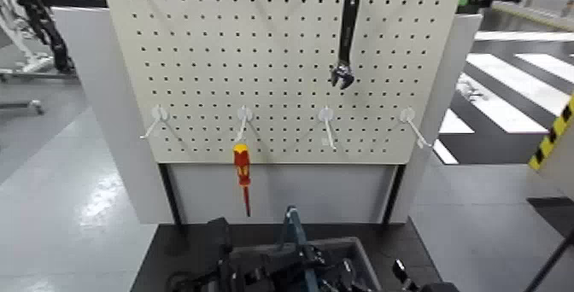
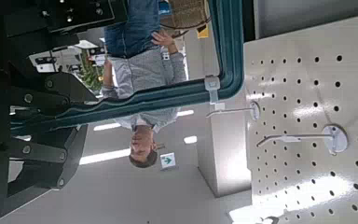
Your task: Grasp the handle of the crate.
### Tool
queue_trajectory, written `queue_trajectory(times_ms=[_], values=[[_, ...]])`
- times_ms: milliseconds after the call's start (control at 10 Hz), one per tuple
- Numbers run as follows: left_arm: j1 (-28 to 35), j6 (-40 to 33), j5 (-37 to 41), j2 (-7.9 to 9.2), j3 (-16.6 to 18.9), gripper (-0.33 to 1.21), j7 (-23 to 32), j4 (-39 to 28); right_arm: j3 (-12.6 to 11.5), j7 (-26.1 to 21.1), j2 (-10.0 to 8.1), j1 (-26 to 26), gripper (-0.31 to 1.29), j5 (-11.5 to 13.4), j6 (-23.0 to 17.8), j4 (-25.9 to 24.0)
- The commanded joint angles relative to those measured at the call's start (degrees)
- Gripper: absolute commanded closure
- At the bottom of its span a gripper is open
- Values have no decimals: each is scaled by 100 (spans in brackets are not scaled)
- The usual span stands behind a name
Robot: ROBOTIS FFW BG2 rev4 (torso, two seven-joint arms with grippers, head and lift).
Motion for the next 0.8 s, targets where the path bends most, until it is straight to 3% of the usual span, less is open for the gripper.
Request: queue_trajectory(times_ms=[100,800], values=[[-22,79,120,53,-49,119,9,-73,0,7,7,0,15,26,-25,8],[-57,105,208,53,-93,119,0,-29,9,-46,15,0,15,141,-113,0]])
